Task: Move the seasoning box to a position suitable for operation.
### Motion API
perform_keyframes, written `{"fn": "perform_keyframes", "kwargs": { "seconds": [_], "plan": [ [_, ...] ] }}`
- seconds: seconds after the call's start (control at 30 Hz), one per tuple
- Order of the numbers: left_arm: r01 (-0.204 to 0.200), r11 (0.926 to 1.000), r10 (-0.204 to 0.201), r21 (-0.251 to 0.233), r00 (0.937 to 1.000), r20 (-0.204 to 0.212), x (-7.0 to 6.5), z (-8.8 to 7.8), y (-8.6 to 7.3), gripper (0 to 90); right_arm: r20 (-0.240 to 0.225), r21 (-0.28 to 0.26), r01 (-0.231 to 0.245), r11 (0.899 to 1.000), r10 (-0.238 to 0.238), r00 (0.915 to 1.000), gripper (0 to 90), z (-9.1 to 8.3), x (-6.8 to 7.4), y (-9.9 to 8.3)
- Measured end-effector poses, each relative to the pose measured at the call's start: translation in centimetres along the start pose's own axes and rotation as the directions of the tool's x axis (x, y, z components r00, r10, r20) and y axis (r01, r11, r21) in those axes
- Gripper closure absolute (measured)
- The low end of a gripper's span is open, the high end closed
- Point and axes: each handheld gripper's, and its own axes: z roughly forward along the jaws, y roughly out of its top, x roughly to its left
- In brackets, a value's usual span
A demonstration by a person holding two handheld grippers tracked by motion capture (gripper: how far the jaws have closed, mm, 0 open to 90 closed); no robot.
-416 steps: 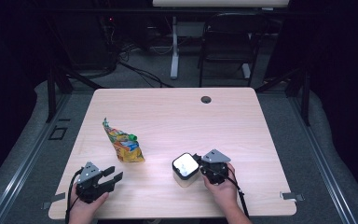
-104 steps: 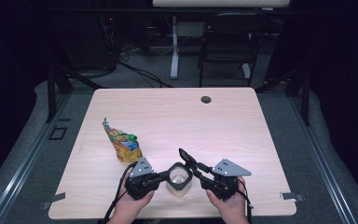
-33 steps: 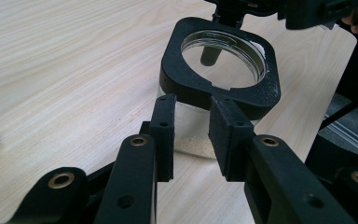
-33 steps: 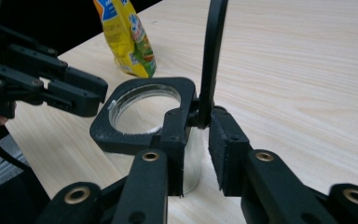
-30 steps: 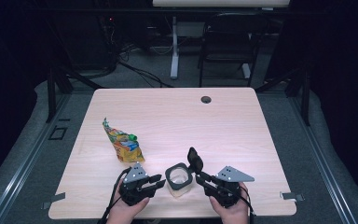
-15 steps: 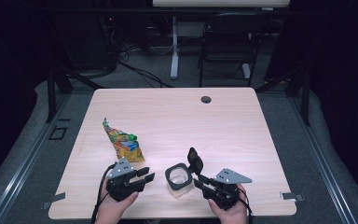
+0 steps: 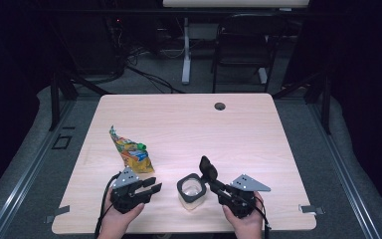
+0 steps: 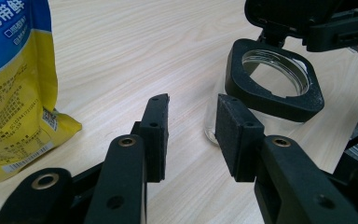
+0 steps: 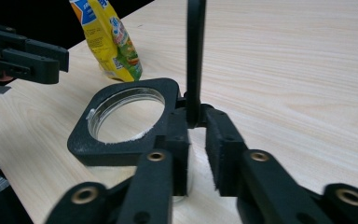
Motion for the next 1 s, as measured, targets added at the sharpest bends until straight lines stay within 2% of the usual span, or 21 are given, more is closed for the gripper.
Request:
{"fn": "perform_keyframes", "kwargs": {
  "seconds": [0.17, 0.5, 1.0],
  "plan": [
    [0.009, 1.0, -0.009, 0.001, 1.0, -0.003, 0.2, -0.1, 0.0, 64.9, 0.006, 0.01, 0.005, 1.0, -0.005, 1.0, 85.1, 0.7, -0.5, 0.6],
    [0.007, 1.0, -0.007, -0.006, 1.0, -0.006, 0.4, -0.3, -0.1, 64.7, -0.053, 0.019, -0.054, 0.998, 0.055, 0.9971, 84.5, 2.4, -2.4, 1.9],
    [0.019, 0.9997, -0.02, -0.018, 0.9997, -0.015, 0.8, -0.6, 0.0, 64.6, -0.065, 0.043, -0.058, 0.997, 0.061, 0.9961, 82.2, 4.2, -3.1, 3.2]
  ]
}}
